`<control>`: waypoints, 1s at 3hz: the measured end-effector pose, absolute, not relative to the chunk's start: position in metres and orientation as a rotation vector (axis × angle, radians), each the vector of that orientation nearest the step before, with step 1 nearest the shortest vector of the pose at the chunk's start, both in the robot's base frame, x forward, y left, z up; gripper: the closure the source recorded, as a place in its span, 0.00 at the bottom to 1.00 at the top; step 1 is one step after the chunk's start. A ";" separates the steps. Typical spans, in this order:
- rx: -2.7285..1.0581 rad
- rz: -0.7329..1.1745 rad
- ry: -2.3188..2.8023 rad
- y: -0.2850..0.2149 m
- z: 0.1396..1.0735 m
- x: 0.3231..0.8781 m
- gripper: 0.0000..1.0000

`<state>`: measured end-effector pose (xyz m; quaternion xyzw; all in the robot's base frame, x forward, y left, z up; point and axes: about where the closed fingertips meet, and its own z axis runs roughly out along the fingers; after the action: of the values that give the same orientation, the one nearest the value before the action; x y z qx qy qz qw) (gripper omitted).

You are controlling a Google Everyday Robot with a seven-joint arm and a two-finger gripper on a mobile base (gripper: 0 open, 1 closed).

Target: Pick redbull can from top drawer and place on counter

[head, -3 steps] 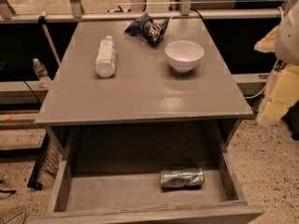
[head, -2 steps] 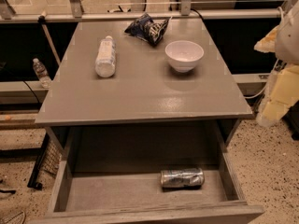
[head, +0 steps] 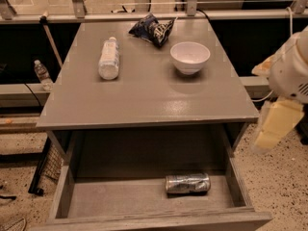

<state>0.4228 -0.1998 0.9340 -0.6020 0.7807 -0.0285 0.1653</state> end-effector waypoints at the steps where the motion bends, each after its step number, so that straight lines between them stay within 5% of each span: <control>1: -1.719 -0.025 2.239 -0.191 0.898 0.413 0.00; 3: -1.736 0.180 2.280 -0.167 0.829 0.391 0.00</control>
Offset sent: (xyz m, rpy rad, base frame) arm -0.0311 0.0333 -0.1219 0.1166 0.1963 0.0157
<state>0.3911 -0.1672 0.8289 -0.5993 0.7867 0.0621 0.1347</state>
